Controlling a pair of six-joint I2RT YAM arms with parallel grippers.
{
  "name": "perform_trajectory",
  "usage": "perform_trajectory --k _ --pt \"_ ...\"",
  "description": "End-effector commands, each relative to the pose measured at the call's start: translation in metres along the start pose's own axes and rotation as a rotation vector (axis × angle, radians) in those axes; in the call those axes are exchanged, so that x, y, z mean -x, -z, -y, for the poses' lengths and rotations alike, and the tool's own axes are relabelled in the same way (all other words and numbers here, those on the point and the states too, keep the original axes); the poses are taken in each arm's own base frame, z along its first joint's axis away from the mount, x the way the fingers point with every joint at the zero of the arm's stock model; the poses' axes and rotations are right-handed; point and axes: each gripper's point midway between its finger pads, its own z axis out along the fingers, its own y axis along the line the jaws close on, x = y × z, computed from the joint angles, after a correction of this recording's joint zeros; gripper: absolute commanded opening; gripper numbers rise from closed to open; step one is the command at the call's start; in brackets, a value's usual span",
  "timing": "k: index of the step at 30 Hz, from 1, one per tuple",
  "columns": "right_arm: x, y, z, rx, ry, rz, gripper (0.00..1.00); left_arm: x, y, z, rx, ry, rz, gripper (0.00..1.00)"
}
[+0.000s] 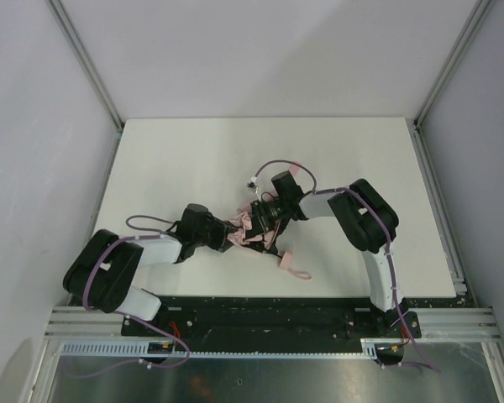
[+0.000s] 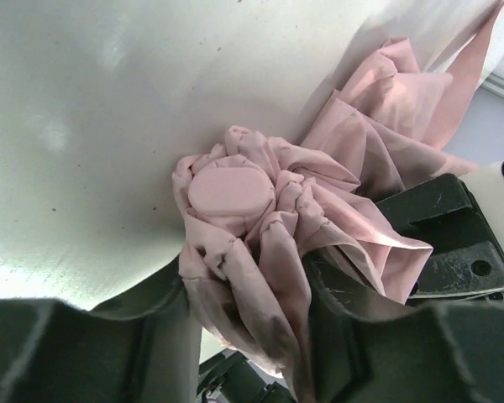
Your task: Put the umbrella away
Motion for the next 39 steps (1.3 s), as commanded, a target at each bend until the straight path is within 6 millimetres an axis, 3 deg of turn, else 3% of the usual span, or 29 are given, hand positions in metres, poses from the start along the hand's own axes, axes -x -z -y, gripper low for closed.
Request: perform_trajectory --k 1,4,6,9,12,15,20,24,30,32,39 --pt "-0.059 -0.004 0.013 -0.046 -0.223 -0.161 0.00 0.025 -0.005 -0.058 0.179 -0.046 0.146 0.27" --pt "-0.047 -0.001 0.004 -0.049 -0.187 -0.147 0.00 0.024 -0.004 -0.057 0.201 -0.049 0.139 0.05" --pt "-0.035 0.004 -0.002 -0.075 -0.159 -0.128 0.07 0.021 -0.002 -0.058 0.215 -0.033 0.127 0.01" --pt "-0.011 0.016 -0.014 -0.156 -0.082 -0.071 0.33 0.019 0.001 -0.057 0.226 -0.019 0.114 0.00" --pt "0.014 0.038 -0.029 -0.317 0.054 -0.017 0.67 0.016 0.004 -0.058 0.259 -0.013 0.101 0.00" --pt "0.025 0.053 -0.045 -0.471 0.221 0.005 0.79 0.010 0.004 -0.058 0.283 -0.001 0.070 0.00" --pt "0.030 0.065 -0.058 -0.816 0.517 0.057 0.83 0.006 0.005 -0.054 0.299 -0.008 0.049 0.00" --pt "0.021 0.057 -0.074 -0.957 0.743 0.099 0.84 0.003 0.006 -0.059 0.333 -0.001 0.028 0.00" --pt "0.009 0.035 -0.048 -1.050 0.843 0.053 0.84 -0.003 0.007 -0.065 0.371 0.014 -0.011 0.00" --pt "0.014 0.028 -0.035 -1.091 0.857 0.072 0.84 -0.004 0.007 -0.064 0.370 0.012 -0.016 0.00" --pt "0.020 0.034 0.004 -1.256 0.828 0.114 0.77 -0.006 0.009 -0.059 0.369 0.005 -0.023 0.00"
